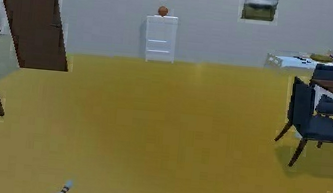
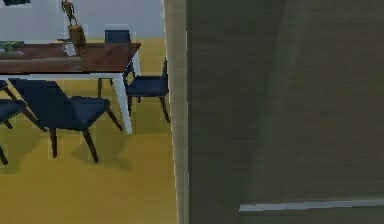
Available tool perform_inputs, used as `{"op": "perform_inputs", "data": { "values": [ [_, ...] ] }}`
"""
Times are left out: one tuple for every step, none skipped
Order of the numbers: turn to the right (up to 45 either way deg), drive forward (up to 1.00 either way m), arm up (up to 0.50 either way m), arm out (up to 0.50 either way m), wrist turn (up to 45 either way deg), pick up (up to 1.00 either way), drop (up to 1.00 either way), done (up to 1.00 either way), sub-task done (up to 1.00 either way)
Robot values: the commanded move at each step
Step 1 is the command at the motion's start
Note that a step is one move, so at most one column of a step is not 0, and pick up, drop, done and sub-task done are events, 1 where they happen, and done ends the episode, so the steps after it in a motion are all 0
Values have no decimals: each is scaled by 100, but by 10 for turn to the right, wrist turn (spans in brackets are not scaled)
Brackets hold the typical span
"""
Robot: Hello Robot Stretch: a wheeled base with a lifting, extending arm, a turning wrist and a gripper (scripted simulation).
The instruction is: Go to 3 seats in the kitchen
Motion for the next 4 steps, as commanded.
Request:
{"op": "perform_inputs", "data": {
  "values": [
    [-60, 0, 0, 0, 0, 0, 0, 0, 0],
    [-30, 0, 0, 0, 0, 0, 0, 0, 0],
    [0, 100, 0, 0, 0, 0, 0, 0, 0],
    [0, 20, 0, 0, 0, 0, 0, 0, 0]
  ]
}}
